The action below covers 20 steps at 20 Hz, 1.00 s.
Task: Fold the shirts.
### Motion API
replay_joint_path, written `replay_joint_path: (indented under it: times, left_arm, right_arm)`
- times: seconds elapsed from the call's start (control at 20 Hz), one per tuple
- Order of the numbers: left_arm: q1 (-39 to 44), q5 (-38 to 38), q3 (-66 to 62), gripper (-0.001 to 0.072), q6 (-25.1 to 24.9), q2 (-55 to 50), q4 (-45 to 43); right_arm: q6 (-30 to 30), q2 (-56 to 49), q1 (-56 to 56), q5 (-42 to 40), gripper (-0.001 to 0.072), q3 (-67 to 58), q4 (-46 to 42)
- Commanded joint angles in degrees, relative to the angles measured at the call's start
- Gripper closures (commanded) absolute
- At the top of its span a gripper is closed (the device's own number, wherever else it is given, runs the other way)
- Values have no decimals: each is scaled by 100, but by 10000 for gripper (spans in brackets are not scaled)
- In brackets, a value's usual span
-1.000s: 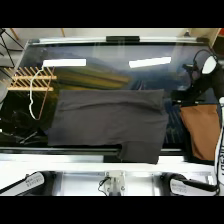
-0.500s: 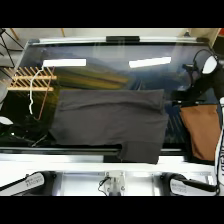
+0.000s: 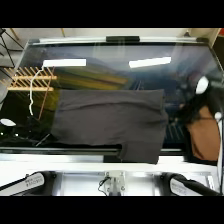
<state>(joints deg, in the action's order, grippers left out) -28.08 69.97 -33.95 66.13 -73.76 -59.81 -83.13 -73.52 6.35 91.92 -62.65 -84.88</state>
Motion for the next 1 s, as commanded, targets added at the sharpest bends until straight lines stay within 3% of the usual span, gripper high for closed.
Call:
replay_joint_path:
  times: [0.0, 0.3, 0.75, 0.8, 0.85, 0.9, 0.95]
  left_arm:
    - [0, -127, 7, 673, -306, 7, 492]
    - [0, -131, 7, 674, -411, 7, 782]
    - [0, -92, 7, 673, -407, 9, 785]
    - [0, -92, 7, 673, -393, 9, 785]
    - [0, -92, 7, 673, -396, 11, 782]
    - [0, -94, -4, 673, -398, 20, 785]
    - [0, -90, -59, 674, -396, 35, 787]
  right_arm:
    - [195, 509, 516, -608, 234, 1976, 1034]
    - [15, 837, 326, -1410, 234, 3228, 1235]
    - [-83, 833, 162, -2070, 252, 3646, 1593]
    - [-96, 833, 164, -2151, 339, 3746, 1582]
    - [-142, 833, 164, -2168, 542, 3790, 1537]
    - [-166, 839, 164, -2107, 621, 3757, 1541]
    - [-63, 870, 164, -2039, 625, 3659, 1578]
